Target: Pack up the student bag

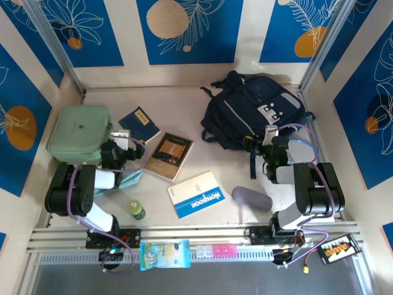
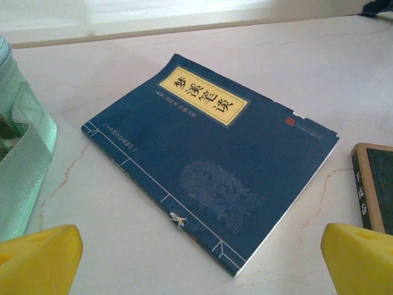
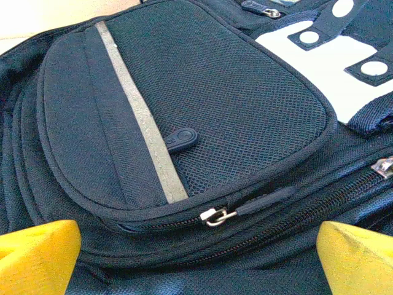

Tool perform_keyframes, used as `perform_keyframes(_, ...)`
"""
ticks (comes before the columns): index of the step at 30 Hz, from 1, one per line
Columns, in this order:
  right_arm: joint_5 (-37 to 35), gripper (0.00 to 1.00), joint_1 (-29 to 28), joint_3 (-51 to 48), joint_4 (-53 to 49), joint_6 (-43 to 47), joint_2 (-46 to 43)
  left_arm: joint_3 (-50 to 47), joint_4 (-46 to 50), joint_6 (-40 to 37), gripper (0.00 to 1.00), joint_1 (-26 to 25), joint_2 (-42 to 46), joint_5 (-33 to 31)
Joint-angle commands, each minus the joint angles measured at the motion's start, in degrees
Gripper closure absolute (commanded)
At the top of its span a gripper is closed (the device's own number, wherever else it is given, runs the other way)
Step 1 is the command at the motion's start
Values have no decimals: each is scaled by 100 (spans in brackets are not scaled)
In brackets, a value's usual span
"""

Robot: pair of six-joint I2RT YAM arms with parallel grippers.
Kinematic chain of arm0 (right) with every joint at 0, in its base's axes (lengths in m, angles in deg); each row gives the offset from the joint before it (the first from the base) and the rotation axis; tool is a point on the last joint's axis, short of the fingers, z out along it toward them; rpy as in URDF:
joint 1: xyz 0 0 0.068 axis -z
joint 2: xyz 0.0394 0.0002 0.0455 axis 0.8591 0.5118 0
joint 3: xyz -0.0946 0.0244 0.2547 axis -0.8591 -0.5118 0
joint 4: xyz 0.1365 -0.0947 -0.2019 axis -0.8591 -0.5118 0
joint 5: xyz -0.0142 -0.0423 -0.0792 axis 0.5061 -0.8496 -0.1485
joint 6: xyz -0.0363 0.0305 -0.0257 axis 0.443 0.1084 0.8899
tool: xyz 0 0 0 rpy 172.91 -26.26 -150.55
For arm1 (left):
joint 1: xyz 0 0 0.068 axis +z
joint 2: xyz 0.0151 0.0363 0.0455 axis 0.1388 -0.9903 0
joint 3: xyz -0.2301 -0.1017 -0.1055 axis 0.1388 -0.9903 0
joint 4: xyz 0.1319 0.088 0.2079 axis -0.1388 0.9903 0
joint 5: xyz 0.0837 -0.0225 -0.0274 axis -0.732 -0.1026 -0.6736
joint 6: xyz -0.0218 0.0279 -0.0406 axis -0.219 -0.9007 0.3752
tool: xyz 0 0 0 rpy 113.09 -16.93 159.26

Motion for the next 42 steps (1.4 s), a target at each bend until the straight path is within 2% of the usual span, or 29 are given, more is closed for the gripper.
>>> perform_keyframes(1, 134, 1, 27, 146, 26, 94, 15, 72, -28, -57, 0, -52, -23, -89)
perform_keyframes(39, 144, 1, 27, 97, 95, 94, -3, 16, -127, -48, 0, -55, -7, -105)
perform_keyframes(42, 96, 1, -68, 155, -171, 190, -234, -118, -234, -40, 0, -57, 218, -137)
